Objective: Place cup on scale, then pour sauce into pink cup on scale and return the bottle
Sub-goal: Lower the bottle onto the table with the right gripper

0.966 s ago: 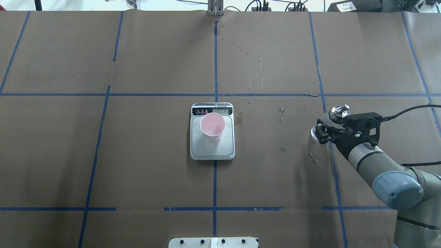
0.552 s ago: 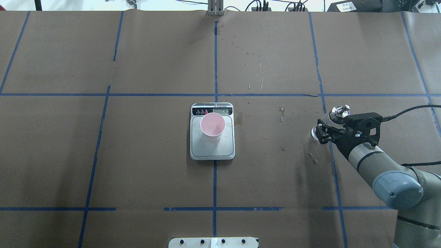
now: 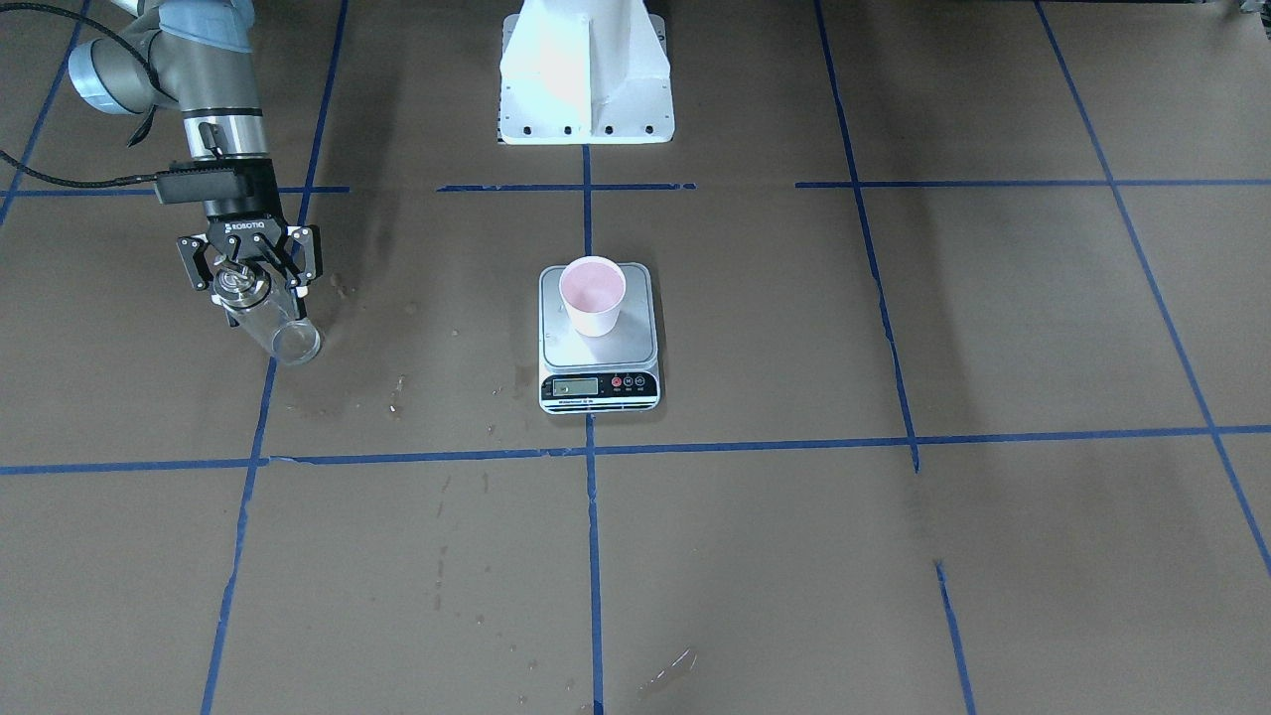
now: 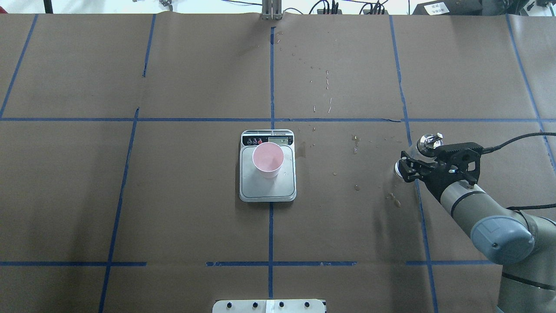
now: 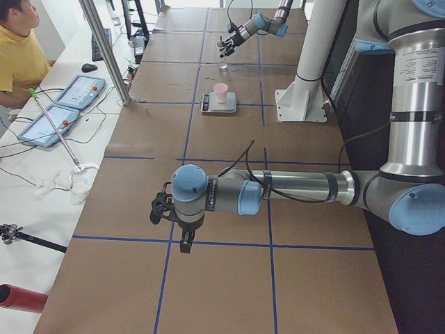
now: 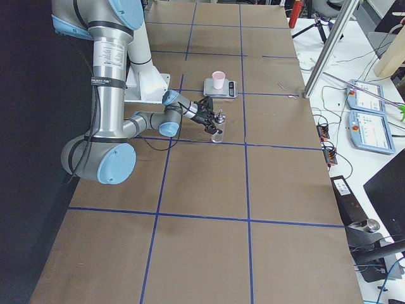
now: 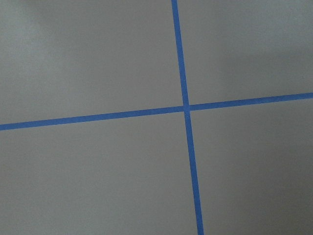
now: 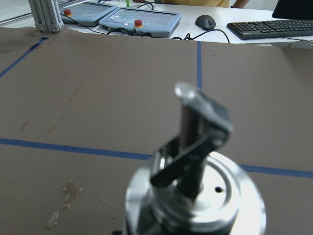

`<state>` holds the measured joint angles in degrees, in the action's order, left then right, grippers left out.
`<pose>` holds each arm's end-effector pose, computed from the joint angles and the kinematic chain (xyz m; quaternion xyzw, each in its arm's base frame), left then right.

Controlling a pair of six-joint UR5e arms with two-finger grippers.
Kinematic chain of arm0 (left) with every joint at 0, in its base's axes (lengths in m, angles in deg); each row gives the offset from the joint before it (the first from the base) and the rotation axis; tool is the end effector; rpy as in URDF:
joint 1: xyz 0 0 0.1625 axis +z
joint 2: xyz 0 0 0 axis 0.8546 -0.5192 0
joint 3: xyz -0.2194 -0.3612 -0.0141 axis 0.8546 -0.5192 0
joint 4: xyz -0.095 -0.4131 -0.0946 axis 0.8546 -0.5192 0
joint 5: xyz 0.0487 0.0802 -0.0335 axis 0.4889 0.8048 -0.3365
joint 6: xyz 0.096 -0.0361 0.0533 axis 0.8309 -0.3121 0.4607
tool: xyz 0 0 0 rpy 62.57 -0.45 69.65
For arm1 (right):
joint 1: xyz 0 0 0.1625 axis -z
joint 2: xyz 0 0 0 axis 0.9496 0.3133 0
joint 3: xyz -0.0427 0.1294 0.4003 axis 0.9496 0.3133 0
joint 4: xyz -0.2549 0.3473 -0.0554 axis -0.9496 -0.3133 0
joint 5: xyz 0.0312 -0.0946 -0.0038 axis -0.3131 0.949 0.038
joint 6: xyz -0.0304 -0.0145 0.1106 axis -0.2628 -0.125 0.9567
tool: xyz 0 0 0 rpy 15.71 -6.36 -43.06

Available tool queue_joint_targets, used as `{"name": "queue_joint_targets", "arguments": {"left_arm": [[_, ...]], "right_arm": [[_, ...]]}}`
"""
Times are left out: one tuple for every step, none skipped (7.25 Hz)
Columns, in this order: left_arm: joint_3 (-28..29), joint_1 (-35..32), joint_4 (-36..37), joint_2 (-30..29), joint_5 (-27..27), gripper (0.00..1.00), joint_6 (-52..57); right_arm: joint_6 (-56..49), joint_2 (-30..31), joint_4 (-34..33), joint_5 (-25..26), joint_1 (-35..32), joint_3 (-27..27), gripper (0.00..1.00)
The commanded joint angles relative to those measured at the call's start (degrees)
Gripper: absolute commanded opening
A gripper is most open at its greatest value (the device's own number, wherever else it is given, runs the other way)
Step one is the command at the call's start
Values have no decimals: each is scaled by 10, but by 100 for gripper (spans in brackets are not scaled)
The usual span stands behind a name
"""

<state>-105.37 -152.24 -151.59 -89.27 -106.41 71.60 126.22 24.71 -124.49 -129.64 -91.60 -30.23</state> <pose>-0.0812 -0.4970 0.6448 0.0740 0.3836 0.0270 0.9201 -0.3966 -0.3529 0.4530 0.4087 -0.3427 0.1124 0.8384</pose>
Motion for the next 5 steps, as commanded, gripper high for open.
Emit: {"name": "queue_joint_targets", "arguments": {"left_arm": [[0,0,0,0,0,100,0],[0,0,0,0,0,100,0],[0,0,0,0,0,100,0],[0,0,0,0,0,100,1],[-1,0,0,-1,0,100,0]], "right_arm": [[0,1,1,0,0,2,99],[0,1,1,0,0,2,99],[0,1,1,0,0,2,100],[0,1,1,0,0,3,100],[0,1,1,0,0,2,100]]}}
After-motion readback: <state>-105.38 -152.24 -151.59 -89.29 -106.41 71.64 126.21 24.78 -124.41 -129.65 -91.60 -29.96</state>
